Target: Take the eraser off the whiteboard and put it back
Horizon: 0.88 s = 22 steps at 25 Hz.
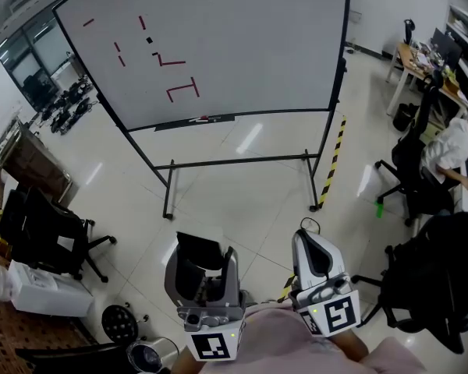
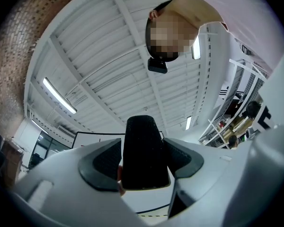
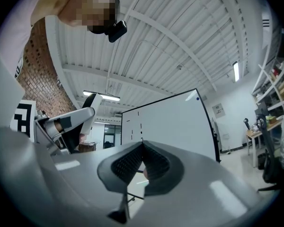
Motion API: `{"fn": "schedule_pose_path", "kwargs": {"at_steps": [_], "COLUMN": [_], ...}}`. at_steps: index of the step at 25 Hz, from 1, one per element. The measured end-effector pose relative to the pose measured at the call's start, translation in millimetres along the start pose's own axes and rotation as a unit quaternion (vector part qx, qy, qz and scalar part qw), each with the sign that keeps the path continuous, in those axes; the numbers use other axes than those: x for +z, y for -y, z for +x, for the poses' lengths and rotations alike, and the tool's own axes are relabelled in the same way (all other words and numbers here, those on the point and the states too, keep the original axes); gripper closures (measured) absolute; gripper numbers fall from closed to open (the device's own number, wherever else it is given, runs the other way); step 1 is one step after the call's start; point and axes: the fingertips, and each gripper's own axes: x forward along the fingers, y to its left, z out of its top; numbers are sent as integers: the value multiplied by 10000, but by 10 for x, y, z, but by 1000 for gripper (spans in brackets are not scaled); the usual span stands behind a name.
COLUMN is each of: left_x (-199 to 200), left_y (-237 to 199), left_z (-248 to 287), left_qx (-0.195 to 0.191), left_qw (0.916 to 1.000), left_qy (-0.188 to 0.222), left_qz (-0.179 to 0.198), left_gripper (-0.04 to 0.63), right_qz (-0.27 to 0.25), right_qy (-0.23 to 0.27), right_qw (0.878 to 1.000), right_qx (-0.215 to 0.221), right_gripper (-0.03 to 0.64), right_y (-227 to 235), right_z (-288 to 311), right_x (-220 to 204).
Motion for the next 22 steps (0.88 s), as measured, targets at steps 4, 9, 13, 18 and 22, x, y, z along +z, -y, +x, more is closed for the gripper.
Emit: {"fn": "schedule_pose_path", "kwargs": {"at_steps": [4, 9, 13, 18, 22], "left_x": [-105, -323, -815, -1679, -2368], "left_y": [-130, -339, -506, -768, -944], "left_z": [372, 1164, 1995, 3185, 4213], "left_qx": [94, -50, -162, -294, -370], "left_qw": [9994, 9957, 9926, 9896, 9841], "left_qy": [155, 527, 698, 822, 862], "left_qz": [310, 763, 977, 1141, 1510], "left_gripper": [313, 313, 313, 313, 311], "right_qz": [37, -89, -105, -313, -462], "right_qy": [-82, 57, 41, 41, 29], "right_qw": [9999, 9997, 9980, 9912, 9818], "right_qx": [-56, -204, -629, -1285, -1842], "right_gripper": [617, 617, 617, 617, 617], "right_y": [200, 507, 945, 1576, 2082], "right_z": [105, 455, 907, 1788, 2525], "right_x": [-82, -84, -263, -469, -449]}}
